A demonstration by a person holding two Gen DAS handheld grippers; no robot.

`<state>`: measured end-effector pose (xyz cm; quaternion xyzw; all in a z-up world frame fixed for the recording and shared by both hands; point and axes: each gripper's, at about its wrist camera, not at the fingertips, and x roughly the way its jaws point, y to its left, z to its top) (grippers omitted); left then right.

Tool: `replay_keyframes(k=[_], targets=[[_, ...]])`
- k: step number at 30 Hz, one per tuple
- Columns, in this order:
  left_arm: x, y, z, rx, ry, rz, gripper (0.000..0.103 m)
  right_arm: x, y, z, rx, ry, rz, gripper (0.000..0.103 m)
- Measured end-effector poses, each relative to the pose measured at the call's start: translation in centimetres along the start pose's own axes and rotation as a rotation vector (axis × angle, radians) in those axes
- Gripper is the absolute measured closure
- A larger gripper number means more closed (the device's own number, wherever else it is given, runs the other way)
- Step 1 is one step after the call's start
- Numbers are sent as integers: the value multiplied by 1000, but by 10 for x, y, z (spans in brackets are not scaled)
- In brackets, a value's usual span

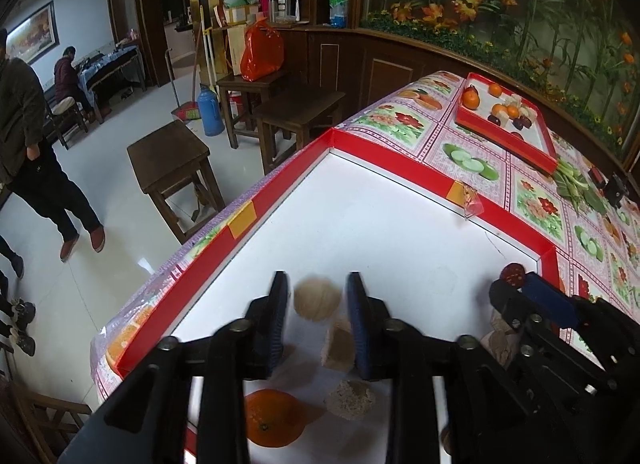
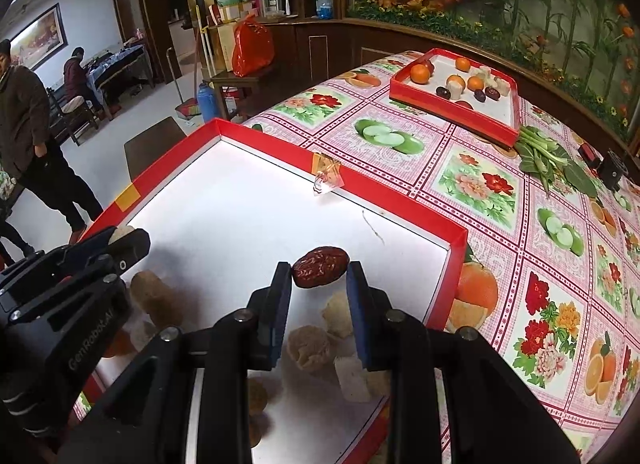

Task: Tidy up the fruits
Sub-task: 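Open both tools to release the beige piece and red date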

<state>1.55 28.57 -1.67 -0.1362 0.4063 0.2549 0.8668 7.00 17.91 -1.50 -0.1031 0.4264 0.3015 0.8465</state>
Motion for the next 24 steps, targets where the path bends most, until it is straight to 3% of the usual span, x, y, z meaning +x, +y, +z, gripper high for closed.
replay_keyframes(k=[1,3,5,8,13,18,19,21,24], targets=[[-1,-1,0,6,-1,-6,51,0,0,0,1,-2,-2,73],[-6,-3,-1,16,-25,-1,41,0,0,0,0,-9,-9,73],[-11,-2,-2,15,-55,14,40,3,1,1,-2,1,-11,73],[-12,1,0,-7,-48,5,31,10,2,1,-13,30,-6,70],[-15,-2,-1,-1,-46,-8,26,3,-4,0,4,6,-62,40],[-19,-4,-5,-5,-44,1,26,-10,-14,-1,26,-19,-73,34],[-19,-3,-6,-7,-42,-8,20,-14,-16,-1,29,-24,-73,33],[-23,-4,-9,0,-50,-32,18,-19,-19,-2,32,-30,-75,29],[-32,-8,-15,23,-71,-56,16,-30,-25,-5,36,-54,-78,0]])
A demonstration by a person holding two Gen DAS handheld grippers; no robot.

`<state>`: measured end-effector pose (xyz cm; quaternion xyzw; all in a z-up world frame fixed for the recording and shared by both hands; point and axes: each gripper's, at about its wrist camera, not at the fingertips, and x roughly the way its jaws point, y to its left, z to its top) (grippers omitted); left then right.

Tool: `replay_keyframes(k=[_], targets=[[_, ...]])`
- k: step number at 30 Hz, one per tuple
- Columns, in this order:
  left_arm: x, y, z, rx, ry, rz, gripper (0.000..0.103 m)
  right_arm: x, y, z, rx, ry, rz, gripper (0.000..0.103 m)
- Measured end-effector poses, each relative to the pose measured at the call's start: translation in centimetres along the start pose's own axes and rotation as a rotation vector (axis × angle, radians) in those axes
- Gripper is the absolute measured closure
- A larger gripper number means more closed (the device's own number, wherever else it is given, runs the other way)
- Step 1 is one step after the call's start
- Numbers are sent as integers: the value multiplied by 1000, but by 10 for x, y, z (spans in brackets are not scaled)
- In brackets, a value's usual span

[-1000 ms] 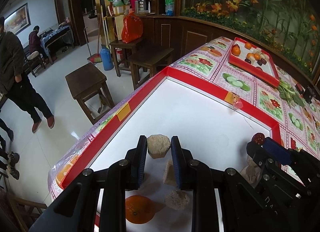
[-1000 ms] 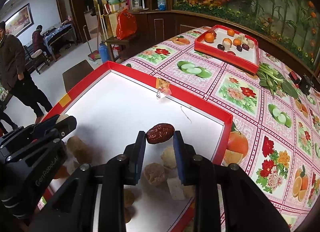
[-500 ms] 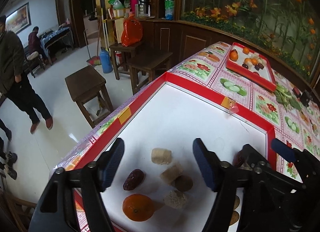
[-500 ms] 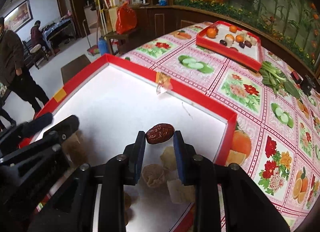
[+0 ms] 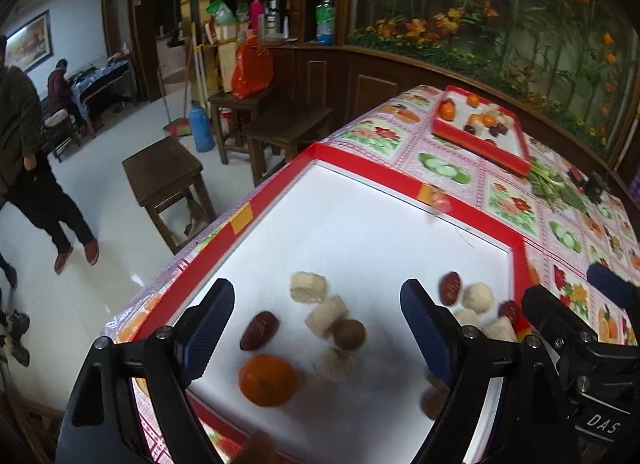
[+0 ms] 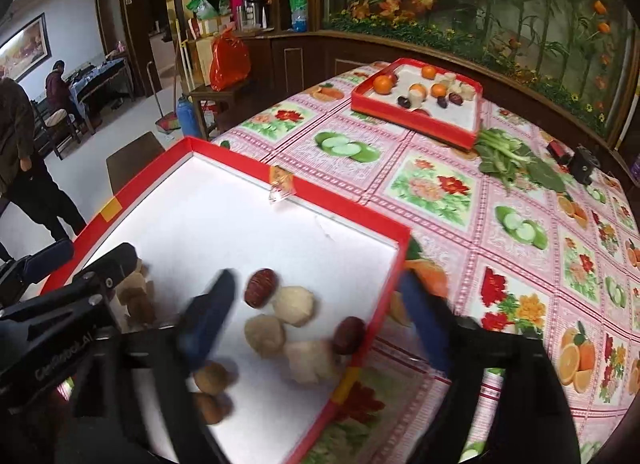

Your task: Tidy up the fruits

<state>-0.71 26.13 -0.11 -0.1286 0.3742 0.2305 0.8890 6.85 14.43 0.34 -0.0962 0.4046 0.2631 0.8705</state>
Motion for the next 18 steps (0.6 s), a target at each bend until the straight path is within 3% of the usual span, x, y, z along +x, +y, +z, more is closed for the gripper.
replay_keyframes(k=[2,4,18], targets=[[-5,-1,-2,-3,-9,-5,12,-10,-8,-2,9,-22,33,0],[-11,1,-3,-11,-26,12,1,-19,-11,-4,4,-38,53,0],[-30,-13,-25,20,4,-27,0,-67,-13,-25,-57,-139,107,0]])
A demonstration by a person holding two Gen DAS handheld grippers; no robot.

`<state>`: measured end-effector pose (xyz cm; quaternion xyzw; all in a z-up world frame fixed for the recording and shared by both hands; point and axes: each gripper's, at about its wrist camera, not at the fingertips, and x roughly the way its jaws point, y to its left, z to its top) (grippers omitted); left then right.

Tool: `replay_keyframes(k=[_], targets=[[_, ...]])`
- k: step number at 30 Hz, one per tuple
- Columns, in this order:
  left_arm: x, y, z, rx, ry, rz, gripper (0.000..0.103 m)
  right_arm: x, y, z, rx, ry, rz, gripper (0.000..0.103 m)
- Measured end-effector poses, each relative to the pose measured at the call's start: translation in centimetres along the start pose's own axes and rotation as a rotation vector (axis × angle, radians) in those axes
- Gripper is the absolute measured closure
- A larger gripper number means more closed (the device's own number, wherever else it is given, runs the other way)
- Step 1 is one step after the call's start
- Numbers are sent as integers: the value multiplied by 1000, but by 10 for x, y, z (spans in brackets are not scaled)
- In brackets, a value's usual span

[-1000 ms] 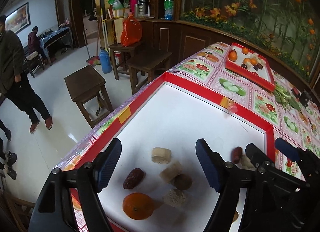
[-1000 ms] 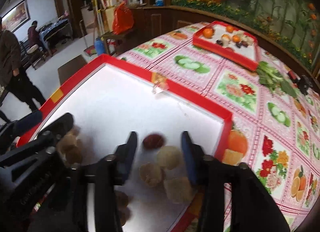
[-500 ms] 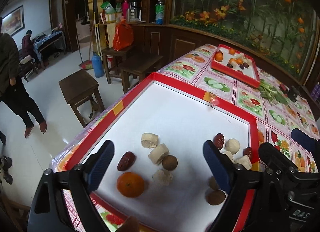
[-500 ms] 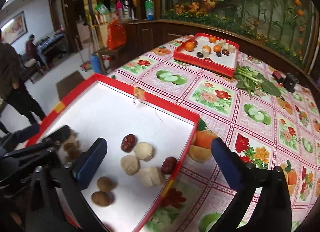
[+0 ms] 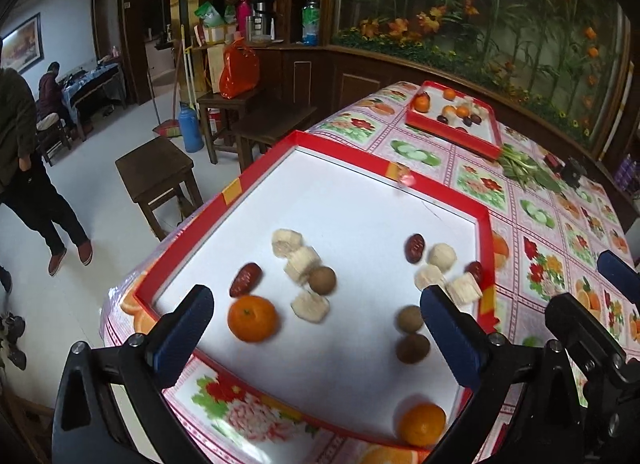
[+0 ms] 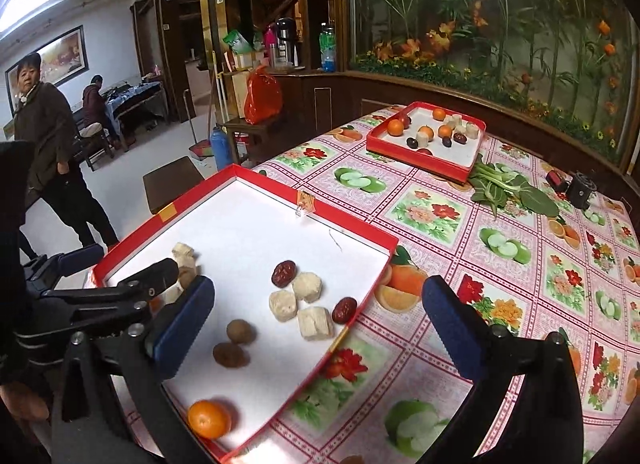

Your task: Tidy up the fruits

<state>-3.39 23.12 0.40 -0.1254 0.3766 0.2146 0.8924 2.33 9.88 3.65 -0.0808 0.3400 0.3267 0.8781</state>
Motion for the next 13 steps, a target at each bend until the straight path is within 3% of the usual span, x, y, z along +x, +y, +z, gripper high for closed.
replay_keyframes(k=[13], targets=[[-7,-11,-9,22,14,17,0,-48,-14,-29,-11,-47,-6,0]])
